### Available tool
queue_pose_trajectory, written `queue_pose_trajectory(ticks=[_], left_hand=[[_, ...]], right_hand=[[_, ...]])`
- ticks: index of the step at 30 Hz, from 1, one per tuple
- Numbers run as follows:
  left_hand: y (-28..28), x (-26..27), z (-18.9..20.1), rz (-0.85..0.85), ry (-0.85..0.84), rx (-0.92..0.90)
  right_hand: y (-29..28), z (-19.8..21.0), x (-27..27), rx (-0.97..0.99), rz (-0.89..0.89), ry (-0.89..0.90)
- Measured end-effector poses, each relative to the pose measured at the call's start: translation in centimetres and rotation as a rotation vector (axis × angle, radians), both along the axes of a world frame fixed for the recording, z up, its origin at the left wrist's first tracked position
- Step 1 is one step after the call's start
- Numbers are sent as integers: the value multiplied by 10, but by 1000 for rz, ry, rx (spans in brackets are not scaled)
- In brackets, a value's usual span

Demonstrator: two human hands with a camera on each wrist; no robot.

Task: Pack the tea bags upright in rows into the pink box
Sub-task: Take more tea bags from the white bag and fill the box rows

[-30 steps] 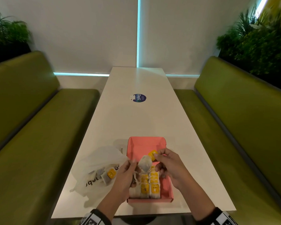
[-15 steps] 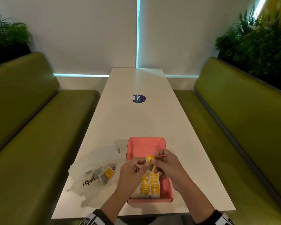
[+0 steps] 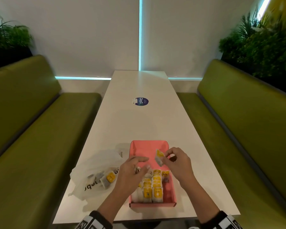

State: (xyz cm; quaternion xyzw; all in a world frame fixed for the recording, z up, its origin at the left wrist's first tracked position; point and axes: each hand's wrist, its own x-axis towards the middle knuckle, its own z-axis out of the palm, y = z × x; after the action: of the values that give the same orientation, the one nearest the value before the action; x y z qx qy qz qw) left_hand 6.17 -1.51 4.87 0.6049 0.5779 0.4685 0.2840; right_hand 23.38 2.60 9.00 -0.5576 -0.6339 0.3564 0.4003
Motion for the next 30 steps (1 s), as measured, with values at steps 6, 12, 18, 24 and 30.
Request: queue_pose_trajectory(ticks=[6,12,18,24,30], left_hand=[[-1,2,5,12,-151,19],[-4,0,1,-113,-167,10],[-4,1,3,-106,-83,-2],[-1,-1,2,-132,-121,-17],[-1,-2,1,-127,-148,-38]], right_hand=[[-8,3,-1,-98,384,-248],[-7,2,-3,-98,310,-130],[-9,4,-1,-219,332,112],[-8,6,1,-227,407,146],[-5,0,0,-160,344,92]])
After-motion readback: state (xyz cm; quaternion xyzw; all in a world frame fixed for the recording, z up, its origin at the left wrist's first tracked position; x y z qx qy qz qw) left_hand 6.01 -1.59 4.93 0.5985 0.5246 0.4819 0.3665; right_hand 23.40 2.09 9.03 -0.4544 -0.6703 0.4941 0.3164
